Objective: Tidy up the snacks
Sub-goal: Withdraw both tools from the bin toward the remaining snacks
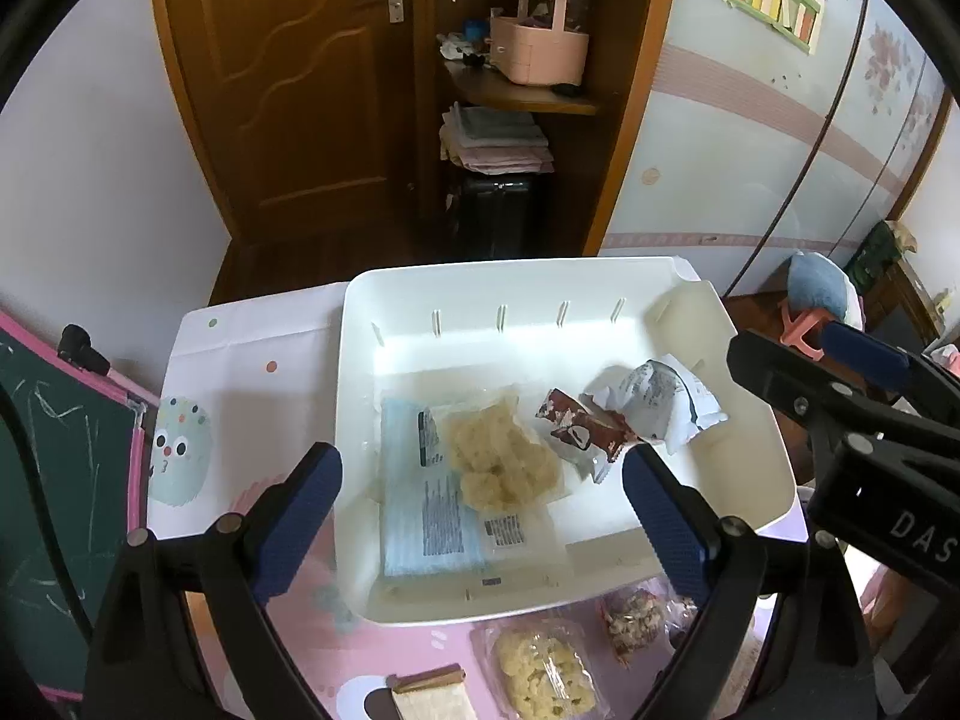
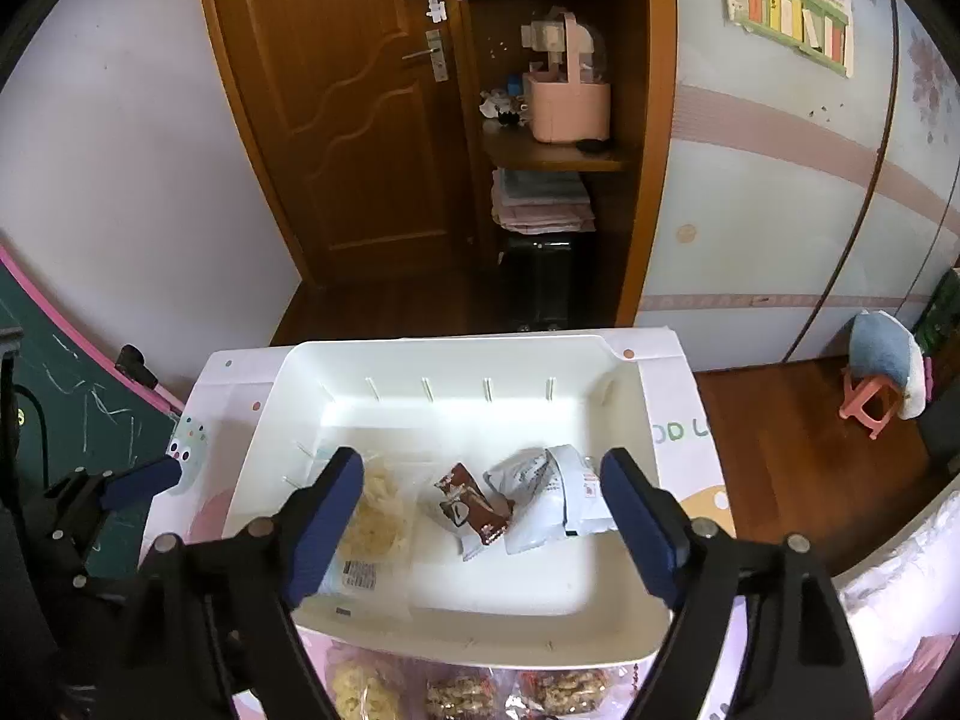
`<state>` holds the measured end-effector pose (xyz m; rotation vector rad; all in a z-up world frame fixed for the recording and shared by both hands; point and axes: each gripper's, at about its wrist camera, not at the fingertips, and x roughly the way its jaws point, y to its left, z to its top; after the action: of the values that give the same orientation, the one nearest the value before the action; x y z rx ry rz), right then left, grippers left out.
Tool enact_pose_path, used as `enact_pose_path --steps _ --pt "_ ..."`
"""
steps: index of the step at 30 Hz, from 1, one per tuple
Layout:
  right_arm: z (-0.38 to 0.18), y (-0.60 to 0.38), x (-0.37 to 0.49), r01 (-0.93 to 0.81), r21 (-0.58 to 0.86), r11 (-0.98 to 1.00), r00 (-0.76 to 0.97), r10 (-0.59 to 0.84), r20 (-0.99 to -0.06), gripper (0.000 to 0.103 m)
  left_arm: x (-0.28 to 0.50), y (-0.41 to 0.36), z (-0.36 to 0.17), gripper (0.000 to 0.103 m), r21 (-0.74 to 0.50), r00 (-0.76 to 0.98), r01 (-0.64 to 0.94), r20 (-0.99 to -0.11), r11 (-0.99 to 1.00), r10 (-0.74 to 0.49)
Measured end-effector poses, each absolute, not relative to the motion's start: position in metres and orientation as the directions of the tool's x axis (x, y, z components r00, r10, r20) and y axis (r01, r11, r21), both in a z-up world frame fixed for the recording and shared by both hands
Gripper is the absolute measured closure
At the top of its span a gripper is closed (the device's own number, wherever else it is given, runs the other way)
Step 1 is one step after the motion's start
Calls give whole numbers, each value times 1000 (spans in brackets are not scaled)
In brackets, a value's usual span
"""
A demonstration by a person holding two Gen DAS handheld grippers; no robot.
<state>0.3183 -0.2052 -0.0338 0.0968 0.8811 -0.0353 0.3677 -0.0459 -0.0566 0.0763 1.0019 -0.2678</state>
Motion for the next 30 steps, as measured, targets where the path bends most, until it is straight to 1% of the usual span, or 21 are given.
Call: enact_pose_path --steps 6,15,21,26,30 --pt "-20 -206 304 78 87 993 636 17 -772 20 354 -37 -42 9 -62 519 249 -834 966 -187" --pt "21 -192 255 64 23 998 673 -26 -739 20 309 -17 2 9 -59 571 246 -797 967 -194" --pt "53 -175 203 31 -42 999 724 -52 -687 20 260 3 32 9 -52 609 253 -767 966 -201" --pt "71 -160 155 3 -118 993 768 -78 -636 20 220 27 43 9 -45 616 250 -764 967 -194" --pt "74 -148 112 -26 -163 986 802 -77 -592 20 187 51 44 9 -50 613 243 -766 969 -193"
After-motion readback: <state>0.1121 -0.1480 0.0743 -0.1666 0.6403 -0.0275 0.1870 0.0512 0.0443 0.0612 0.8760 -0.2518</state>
